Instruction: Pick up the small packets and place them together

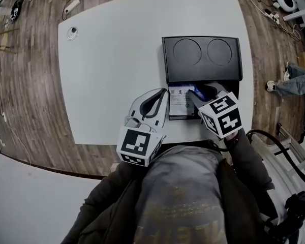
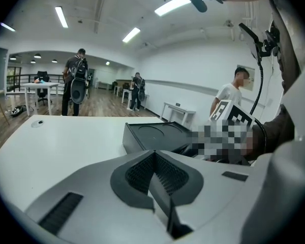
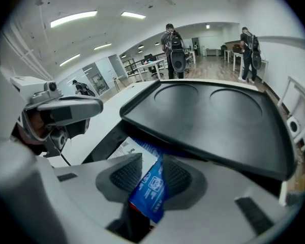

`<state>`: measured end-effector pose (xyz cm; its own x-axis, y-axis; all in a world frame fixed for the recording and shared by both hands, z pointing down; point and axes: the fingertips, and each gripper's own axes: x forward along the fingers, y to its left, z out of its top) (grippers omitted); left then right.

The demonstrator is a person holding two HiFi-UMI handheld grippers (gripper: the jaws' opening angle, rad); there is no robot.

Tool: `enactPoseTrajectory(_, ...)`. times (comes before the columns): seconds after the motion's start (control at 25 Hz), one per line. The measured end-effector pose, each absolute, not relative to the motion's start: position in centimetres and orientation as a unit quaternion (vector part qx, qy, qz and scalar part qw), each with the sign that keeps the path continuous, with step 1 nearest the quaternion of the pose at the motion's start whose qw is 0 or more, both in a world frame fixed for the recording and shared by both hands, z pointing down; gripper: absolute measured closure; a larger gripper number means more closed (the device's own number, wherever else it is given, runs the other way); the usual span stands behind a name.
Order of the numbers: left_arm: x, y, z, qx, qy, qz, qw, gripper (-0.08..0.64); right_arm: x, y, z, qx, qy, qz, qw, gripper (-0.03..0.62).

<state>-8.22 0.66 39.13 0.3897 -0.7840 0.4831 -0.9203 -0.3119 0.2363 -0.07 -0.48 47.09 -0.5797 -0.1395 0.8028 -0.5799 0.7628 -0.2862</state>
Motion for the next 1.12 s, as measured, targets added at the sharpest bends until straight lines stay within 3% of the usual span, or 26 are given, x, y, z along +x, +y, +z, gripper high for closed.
enactPoseTrajectory(0.16,-8.7,1.0,39.1,0.792,-0.541,0.137,0.247,0.558,-0.5,0.4,46.7,0.2,-0.854,0.262,0.402,0.47)
enactPoseTrajectory(0.28,-8.6,1.4,39.0,0.794,-0.539,0.134,0.246,0.558,-0.4,0.2,46.5,0.209,-0.859,0.26,0.387,0.584)
enactPoseTrajectory(0.72,-8.2,3.5,38.1,0.805,-0.528,0.138,0.236,0.558,-0.4,0.7,44.3,0.236,-0.874,0.259,0.336,0.588)
enactPoseTrajectory(1.12,-8.3,3.5,36.5,0.809,-0.537,0.119,0.209,0.558,-0.5,2.6,35.9,0.225,-0.908,0.216,0.28,0.588)
